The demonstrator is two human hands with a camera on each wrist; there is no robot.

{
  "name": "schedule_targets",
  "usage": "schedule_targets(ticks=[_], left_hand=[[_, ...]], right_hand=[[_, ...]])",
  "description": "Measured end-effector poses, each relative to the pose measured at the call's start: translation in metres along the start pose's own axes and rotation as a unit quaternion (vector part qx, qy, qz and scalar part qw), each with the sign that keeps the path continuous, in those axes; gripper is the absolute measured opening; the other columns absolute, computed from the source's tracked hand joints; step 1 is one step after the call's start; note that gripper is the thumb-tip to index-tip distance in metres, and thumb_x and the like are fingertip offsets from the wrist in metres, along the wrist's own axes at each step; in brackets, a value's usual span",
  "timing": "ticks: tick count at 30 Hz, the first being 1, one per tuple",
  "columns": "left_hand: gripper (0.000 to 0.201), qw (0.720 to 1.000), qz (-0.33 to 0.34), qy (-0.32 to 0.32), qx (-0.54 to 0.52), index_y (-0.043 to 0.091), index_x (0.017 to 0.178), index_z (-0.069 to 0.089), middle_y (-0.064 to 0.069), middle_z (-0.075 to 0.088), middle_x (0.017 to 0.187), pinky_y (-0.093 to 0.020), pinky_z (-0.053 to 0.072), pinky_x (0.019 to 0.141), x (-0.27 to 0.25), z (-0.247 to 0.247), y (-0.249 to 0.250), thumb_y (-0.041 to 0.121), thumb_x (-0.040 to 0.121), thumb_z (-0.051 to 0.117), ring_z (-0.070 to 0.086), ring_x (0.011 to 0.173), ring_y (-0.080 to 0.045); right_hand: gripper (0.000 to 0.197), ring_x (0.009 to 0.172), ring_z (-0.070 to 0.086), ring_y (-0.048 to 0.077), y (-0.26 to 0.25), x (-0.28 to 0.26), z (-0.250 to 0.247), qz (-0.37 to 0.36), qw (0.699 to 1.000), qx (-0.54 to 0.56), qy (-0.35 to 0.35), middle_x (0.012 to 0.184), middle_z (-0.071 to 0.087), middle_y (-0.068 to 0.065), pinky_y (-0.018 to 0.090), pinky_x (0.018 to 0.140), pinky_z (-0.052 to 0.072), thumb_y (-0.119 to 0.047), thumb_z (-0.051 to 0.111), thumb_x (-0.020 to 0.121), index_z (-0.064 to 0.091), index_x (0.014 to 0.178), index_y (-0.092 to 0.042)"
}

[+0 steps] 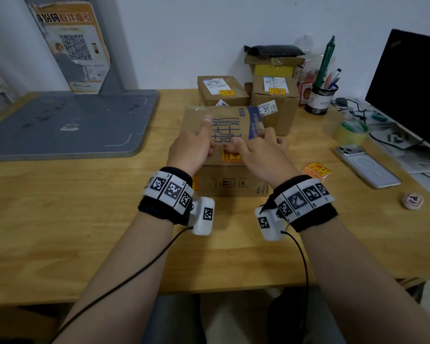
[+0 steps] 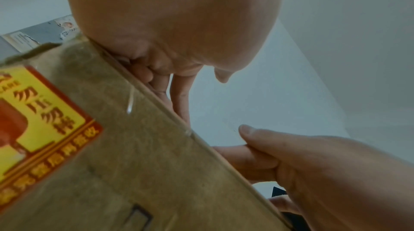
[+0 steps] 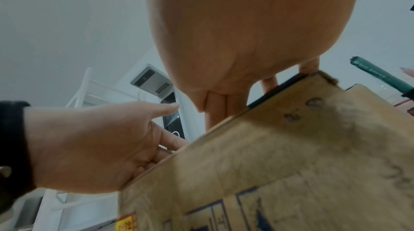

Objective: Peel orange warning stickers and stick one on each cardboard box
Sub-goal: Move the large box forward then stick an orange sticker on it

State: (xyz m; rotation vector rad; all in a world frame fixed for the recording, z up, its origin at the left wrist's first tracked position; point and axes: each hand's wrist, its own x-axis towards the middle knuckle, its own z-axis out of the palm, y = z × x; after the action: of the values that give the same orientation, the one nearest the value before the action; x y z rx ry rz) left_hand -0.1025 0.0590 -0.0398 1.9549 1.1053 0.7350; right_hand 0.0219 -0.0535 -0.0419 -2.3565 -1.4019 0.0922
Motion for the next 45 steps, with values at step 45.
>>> schedule_targets(ticks=[45], left_hand=[[0.052,0.995,0.005,-0.004,0.101,0.023,0.085,0.075,0.001,0.073,0.089,-0.033,0.046,0.073,-0.002,0.006,0.000,0.056,0.099,0.037,0.064,0.087,-0.020]], right_hand=[[0.056,0.120,0.042,0.027,0.009,-0.013,-0.026,0.051,0.997,0.005,-0.056,0.113,0.066,0.009,0.054,0.101,0.043,-0.054,0.029,0.101,0.077,0.109,-0.028]])
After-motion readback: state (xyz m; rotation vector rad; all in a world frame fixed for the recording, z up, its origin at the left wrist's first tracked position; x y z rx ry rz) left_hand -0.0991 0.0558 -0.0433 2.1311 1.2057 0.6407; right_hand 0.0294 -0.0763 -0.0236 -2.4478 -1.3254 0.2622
